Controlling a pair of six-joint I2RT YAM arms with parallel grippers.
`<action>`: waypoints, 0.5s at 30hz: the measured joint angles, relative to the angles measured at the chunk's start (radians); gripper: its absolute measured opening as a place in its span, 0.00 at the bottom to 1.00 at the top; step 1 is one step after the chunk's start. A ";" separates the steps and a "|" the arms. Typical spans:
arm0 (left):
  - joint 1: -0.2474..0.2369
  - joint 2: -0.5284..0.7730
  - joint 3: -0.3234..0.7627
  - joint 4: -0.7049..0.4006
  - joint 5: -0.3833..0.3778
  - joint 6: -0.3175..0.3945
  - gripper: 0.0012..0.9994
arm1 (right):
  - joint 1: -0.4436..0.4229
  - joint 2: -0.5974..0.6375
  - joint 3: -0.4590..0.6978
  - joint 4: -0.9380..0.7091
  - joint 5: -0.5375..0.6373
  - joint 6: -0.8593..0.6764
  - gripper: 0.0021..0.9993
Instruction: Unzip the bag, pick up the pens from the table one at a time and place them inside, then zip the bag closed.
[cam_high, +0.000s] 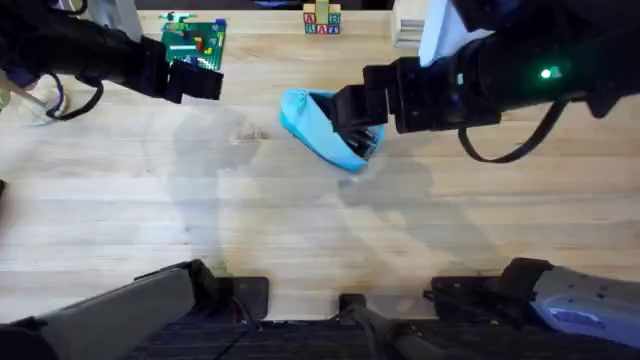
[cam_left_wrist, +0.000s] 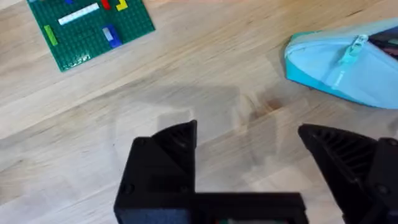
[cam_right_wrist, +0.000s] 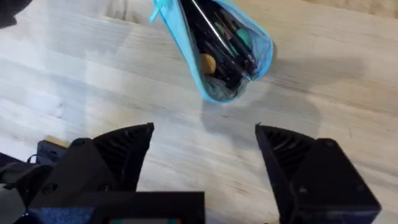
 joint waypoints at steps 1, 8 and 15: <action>0.000 0.000 0.000 0.000 0.000 0.000 0.99 | 0.000 0.000 0.000 0.000 0.000 0.000 1.00; 0.000 0.000 0.000 0.000 0.000 0.000 0.99 | 0.000 0.001 0.000 -0.008 0.049 0.097 1.00; 0.000 0.000 0.000 0.000 0.000 0.000 0.99 | 0.000 0.001 0.002 -0.059 0.081 0.223 1.00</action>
